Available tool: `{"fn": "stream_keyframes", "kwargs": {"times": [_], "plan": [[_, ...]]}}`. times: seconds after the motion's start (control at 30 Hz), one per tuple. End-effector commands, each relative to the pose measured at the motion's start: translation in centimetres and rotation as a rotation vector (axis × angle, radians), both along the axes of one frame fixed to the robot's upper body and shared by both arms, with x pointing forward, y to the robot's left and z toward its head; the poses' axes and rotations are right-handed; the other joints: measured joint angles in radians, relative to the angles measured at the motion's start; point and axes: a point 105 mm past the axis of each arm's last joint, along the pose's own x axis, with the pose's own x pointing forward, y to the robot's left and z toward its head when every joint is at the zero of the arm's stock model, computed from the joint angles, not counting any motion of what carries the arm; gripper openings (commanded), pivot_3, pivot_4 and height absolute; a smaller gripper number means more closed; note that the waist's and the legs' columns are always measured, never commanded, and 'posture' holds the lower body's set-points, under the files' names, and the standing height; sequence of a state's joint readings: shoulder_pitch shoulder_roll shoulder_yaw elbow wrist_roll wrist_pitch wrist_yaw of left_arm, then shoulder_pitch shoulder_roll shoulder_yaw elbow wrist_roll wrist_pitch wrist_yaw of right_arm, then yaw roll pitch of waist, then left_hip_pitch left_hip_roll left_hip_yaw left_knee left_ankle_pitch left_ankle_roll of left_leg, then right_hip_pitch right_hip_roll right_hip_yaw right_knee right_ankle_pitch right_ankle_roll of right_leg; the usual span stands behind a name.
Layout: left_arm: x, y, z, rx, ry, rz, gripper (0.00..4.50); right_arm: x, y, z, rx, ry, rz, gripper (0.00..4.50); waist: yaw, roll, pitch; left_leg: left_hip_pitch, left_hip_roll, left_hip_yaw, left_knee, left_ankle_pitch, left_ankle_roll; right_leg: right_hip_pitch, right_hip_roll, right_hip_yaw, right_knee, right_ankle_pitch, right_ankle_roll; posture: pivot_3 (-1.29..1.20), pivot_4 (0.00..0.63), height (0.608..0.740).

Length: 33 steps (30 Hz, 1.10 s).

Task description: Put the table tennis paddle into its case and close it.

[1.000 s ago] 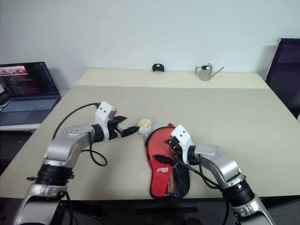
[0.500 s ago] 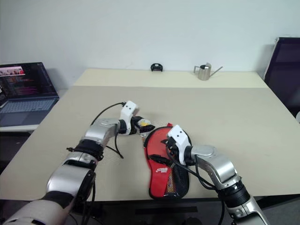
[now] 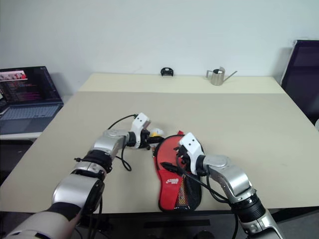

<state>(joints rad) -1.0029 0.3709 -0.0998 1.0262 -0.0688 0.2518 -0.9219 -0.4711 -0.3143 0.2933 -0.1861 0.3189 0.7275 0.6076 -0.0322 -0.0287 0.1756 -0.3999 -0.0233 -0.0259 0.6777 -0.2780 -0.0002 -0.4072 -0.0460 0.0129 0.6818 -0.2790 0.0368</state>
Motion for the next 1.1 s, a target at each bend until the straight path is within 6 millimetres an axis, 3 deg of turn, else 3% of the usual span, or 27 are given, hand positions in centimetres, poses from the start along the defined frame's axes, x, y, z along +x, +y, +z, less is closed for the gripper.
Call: {"fn": "stream_keyframes", "kwargs": {"times": [0.03,0.1,0.3,0.8,1.1], "plan": [[0.1,1.6,0.2,0.021,-0.019,0.04,0.52,0.6,-0.2,0.8,-0.002,-0.055,-0.013,4.5,0.0,0.0,0.0,0.0,0.0,0.0,0.0,0.0,0.0,0.0,0.0,0.0,0.0,0.0,0.0,0.0,0.15,0.74],[0.0,1.9,0.3,0.024,-0.026,0.043,0.28,0.7,-0.2,0.5,-0.015,-0.057,-0.014,4.5,-0.002,0.0,0.0,0.001,0.0,0.0,0.0,0.0,0.0,0.0,0.0,0.0,0.001,0.0,0.0,0.0,0.15,0.74],[-0.5,2.7,1.3,-0.011,-0.044,0.05,0.27,0.9,0.1,-0.6,-0.045,-0.058,0.002,4.5,-0.003,0.0,0.0,0.0,0.0,0.0,0.0,0.0,0.0,0.0,0.0,0.001,0.001,0.0,0.0,0.0,0.15,0.74],[-3.1,3.0,4.6,-0.047,-0.073,0.013,0.27,0.6,1.0,-5.5,-0.195,0.027,0.076,4.5,-0.001,-0.001,-0.002,0.003,0.0,-0.001,0.0,0.0,0.0,0.002,0.0,0.002,0.001,0.0,0.0,0.0,0.15,0.74],[-0.9,1.3,5.2,0.038,-0.106,-0.027,0.27,1.4,0.8,-7.0,-0.215,0.102,0.013,4.5,0.002,-0.005,-0.005,0.005,0.0,-0.001,0.0,0.0,-0.001,0.003,0.0,0.001,0.003,0.0,0.0,0.0,0.15,0.74]]}}
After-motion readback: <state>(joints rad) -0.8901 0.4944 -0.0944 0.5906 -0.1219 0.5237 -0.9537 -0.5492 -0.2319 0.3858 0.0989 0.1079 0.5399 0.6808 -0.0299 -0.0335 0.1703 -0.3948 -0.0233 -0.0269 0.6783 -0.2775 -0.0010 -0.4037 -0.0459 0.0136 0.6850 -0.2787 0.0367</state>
